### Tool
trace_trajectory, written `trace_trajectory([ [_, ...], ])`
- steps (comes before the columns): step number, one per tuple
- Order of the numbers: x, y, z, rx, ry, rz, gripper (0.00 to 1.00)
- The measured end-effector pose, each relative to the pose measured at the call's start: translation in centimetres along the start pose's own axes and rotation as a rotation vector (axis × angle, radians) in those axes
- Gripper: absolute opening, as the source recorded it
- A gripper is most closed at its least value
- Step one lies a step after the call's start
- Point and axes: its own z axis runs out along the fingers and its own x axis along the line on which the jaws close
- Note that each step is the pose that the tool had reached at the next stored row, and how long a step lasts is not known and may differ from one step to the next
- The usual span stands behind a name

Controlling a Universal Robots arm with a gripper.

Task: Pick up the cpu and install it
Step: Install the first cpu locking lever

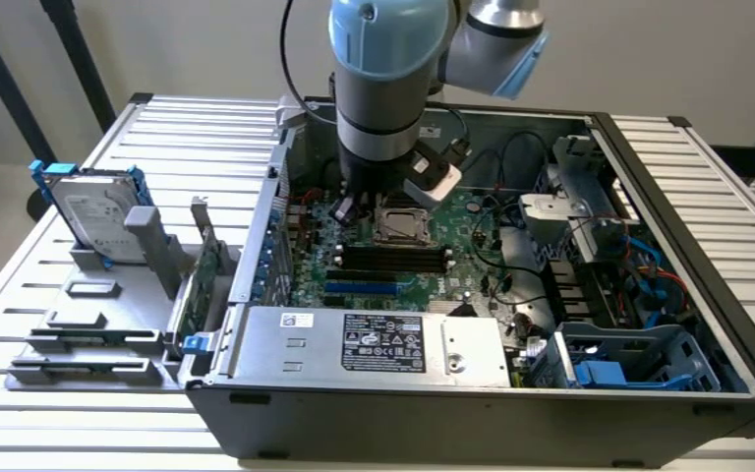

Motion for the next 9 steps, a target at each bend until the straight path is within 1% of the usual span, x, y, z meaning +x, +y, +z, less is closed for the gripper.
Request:
trace_trajectory([
  [5, 0.24, 0.28, -0.42, 0.0005, -0.0013, 0.0, 0.11],
  [9, 0.02, 0.72, -0.72, 0.0008, -0.0026, 0.001, 0.11],
])
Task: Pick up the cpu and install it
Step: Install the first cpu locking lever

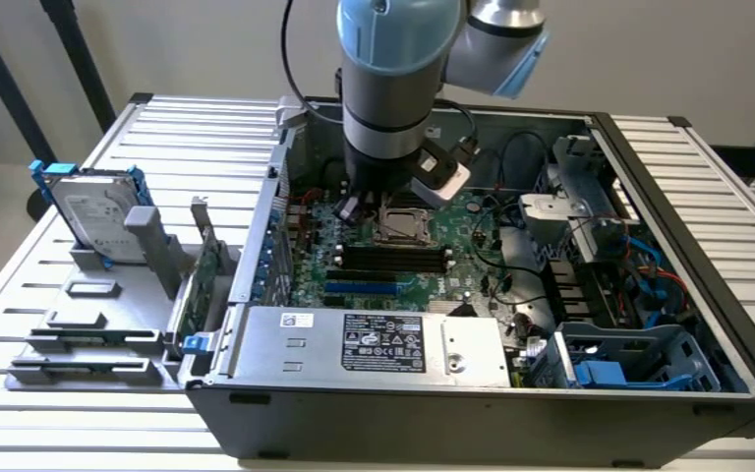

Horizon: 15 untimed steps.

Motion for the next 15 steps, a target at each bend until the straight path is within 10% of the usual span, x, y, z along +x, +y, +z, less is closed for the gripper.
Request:
trace_trajectory([
  [15, -0.4, 0.62, 1.07, -0.0046, -0.0015, 0.007, 0.11],
])
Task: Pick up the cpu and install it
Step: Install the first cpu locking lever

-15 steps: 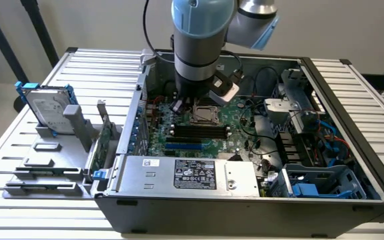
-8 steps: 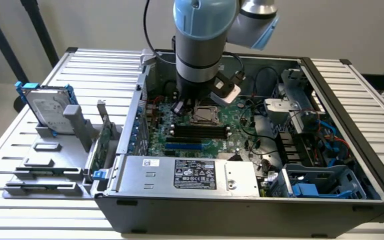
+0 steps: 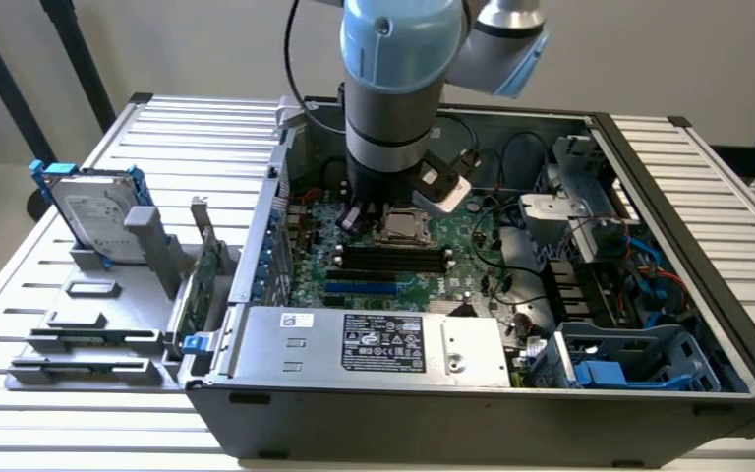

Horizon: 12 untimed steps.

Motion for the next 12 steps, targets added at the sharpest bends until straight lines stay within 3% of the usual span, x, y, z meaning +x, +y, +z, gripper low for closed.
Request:
trace_trajectory([
  [6, -0.6, -0.33, 1.07, -0.0039, -0.0043, 0.0, 0.11],
  [12, -0.4, -0.72, 2.35, -0.0069, -0.0078, 0.0, 0.11],
])
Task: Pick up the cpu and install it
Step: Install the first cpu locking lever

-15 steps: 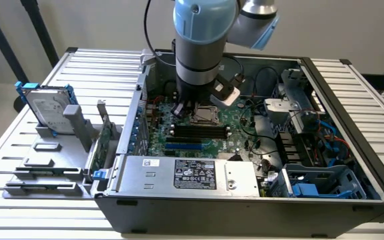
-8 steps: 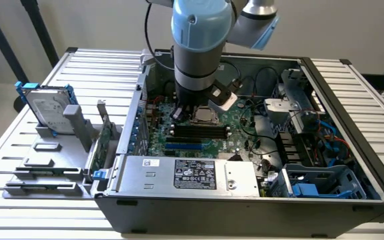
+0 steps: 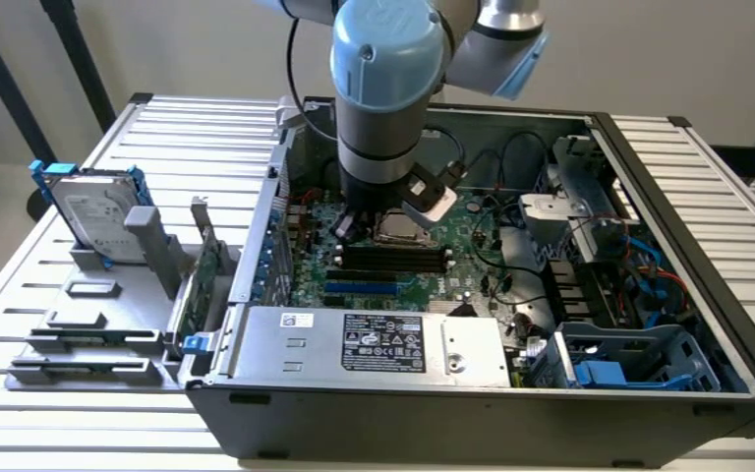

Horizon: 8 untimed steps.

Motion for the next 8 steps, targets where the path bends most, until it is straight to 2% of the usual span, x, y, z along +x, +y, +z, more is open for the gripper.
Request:
trace_trajectory([
  [8, -0.01, -0.24, 1.16, -0.0055, -0.0069, 0.0, 0.11],
])
